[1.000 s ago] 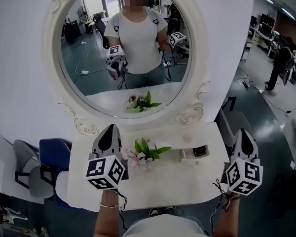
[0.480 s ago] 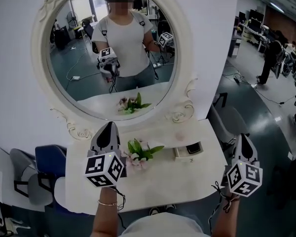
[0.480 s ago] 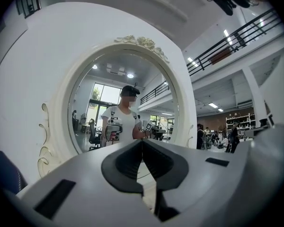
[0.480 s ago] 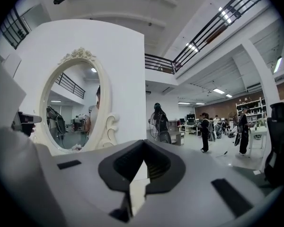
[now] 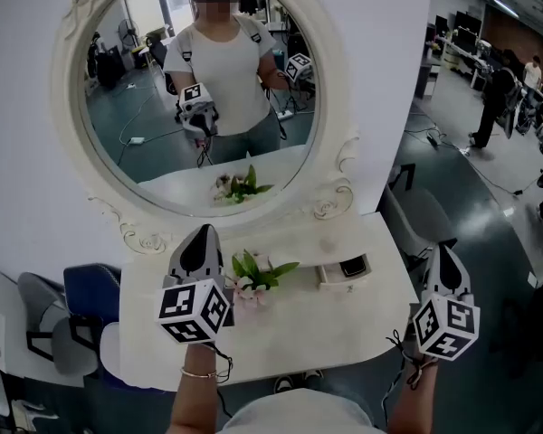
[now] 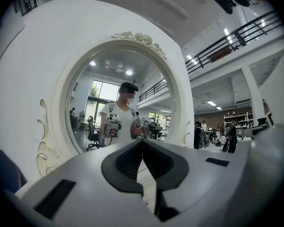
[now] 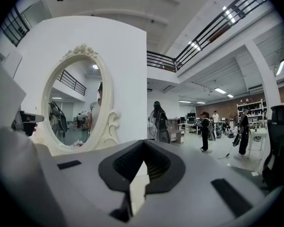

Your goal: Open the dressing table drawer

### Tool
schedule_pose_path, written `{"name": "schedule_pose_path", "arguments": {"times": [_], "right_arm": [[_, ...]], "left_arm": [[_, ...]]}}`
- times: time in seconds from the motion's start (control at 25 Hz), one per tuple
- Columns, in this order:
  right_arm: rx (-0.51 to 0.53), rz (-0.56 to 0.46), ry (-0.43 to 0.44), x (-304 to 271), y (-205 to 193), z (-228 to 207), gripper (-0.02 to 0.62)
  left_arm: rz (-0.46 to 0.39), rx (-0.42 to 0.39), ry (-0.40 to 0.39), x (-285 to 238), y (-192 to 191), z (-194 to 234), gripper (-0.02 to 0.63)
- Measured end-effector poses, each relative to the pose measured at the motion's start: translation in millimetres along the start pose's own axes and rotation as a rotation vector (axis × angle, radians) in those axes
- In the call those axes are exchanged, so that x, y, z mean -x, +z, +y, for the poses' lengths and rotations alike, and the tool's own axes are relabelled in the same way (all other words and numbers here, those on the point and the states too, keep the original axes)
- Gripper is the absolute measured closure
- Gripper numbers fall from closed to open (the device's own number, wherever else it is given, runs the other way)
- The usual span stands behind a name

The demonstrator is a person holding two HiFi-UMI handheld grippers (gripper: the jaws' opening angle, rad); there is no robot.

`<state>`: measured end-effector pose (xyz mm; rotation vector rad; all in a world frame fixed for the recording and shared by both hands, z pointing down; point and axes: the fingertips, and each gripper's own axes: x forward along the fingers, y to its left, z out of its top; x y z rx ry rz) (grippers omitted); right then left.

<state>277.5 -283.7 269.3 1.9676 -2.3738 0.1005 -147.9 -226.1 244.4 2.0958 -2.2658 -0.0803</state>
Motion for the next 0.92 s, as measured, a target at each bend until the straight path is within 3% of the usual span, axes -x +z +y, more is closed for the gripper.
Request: {"name": "schedule_pose_path", "arguments": {"times": [0.92], "right_arm": [[0.0, 0.016, 0.009, 13, -2, -15, 0.591]], "left_arm": [[0.033, 0.0, -0.014, 7, -12, -21, 0.588]]}}
